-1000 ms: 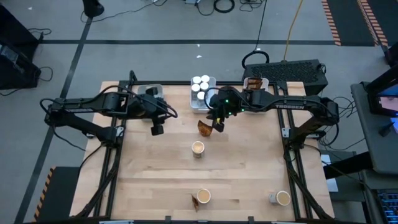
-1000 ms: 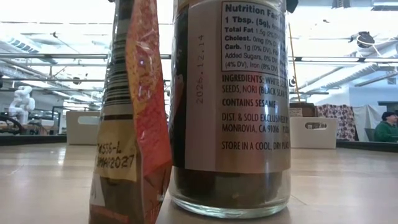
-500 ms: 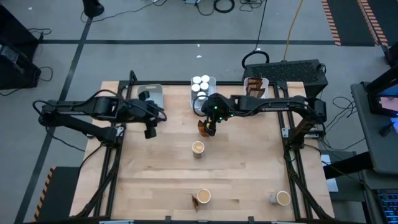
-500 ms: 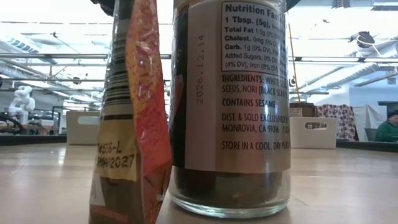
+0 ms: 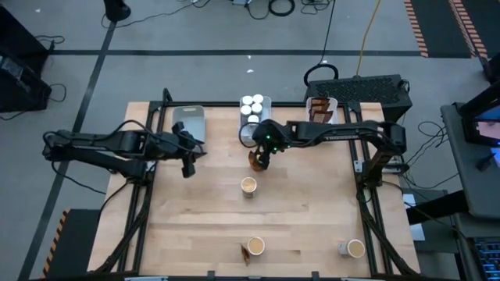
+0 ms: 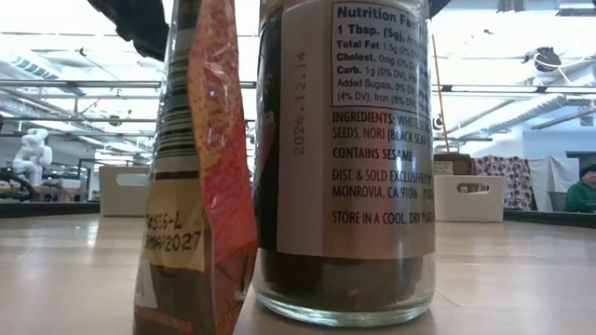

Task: Sort spices by type
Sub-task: Put the orange seasoning bag into the right white bin

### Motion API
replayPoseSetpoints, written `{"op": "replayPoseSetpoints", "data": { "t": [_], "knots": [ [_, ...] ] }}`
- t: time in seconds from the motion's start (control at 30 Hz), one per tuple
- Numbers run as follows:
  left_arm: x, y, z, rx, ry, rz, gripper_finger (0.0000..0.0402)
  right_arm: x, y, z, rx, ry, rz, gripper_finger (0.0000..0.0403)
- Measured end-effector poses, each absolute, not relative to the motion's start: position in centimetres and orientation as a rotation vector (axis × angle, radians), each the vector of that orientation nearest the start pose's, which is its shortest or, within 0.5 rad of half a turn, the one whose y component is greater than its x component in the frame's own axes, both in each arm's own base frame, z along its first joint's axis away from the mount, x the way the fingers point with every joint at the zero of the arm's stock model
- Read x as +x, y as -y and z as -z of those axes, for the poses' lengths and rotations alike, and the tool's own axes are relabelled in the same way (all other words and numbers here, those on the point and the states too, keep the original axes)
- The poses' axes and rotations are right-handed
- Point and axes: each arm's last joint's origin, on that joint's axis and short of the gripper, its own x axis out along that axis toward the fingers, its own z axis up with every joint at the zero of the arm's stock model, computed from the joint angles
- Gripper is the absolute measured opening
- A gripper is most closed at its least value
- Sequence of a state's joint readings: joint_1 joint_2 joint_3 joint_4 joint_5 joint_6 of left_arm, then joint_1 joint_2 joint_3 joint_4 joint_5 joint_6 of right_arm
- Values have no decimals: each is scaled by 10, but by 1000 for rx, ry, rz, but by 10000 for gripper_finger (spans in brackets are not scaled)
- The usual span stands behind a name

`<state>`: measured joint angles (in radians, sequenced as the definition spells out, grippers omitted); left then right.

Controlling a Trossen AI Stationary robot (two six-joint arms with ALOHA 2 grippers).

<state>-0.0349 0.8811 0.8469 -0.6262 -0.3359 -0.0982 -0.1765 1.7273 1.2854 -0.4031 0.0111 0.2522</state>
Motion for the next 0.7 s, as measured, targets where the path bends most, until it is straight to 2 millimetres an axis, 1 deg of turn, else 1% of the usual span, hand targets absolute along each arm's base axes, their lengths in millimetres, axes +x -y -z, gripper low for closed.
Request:
{"op": "replayPoseSetpoints", "data": {
  "t": [0.1, 0.23, 0.43, 0.57, 0.7],
  "knots": [
    [175, -3, -297, 27, -629, -321, 183, 375, 64, -229, 316, -835, 270, 263],
    [178, -3, -293, 30, -608, -320, 183, 383, 63, -201, 328, -905, 279, 263],
    [178, -3, -291, 28, -604, -318, 183, 390, 65, -175, 322, -961, 311, 263],
    [179, -3, -292, 28, -597, -314, 183, 393, 65, -165, 326, -975, 312, 259],
    [180, -3, -293, 24, -580, -315, 183, 395, 62, -158, 343, -992, 315, 238]
  ]
}}
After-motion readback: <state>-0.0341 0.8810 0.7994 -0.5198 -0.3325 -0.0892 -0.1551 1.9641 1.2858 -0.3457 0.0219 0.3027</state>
